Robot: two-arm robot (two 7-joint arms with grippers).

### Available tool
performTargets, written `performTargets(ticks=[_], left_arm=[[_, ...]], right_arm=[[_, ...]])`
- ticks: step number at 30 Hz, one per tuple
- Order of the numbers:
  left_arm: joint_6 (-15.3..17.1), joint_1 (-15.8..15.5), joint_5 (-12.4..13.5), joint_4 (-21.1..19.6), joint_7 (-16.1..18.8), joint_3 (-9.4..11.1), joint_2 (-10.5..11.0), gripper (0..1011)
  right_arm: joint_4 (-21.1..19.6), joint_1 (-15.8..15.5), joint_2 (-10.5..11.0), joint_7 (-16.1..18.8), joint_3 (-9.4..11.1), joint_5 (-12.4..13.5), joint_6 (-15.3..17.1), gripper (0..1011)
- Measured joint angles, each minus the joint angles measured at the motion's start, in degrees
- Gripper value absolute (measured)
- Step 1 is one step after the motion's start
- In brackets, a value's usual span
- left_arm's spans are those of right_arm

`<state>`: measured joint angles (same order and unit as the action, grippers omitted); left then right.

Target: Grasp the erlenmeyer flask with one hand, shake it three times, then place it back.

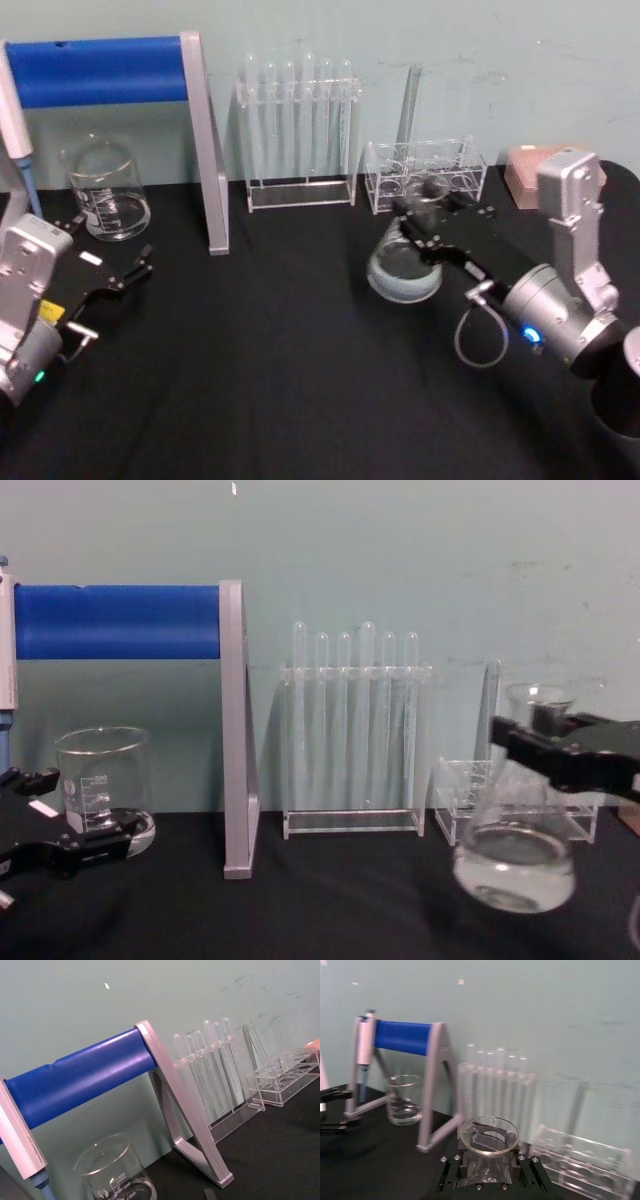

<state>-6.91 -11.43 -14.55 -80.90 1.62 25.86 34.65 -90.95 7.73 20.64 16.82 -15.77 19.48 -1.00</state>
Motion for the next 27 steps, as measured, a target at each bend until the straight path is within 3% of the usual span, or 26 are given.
performTargets(ticks=[9, 14, 21, 27], left_arm=[[0.0, 0.0, 0.0, 0.0, 0.0, 0.0, 0.0, 1001], [0.0, 0.0, 0.0, 0.0, 0.0, 0.0, 0.0, 1001], [0.0, 0.0, 0.0, 0.0, 0.0, 0.0, 0.0, 1001], [0.0, 0.0, 0.0, 0.0, 0.0, 0.0, 0.0, 1001]], right_arm=[[0.63, -0.49, -0.76, -2.21, 3.91, -0.74, 0.29, 457], [0.63, -0.7, -1.18, -2.44, 4.78, -1.2, 0.62, 456], [0.18, -0.89, -1.72, -0.75, 3.89, -1.59, 1.18, 456], [-0.86, -0.99, -1.75, 1.94, 1.43, -1.6, 1.62, 457]])
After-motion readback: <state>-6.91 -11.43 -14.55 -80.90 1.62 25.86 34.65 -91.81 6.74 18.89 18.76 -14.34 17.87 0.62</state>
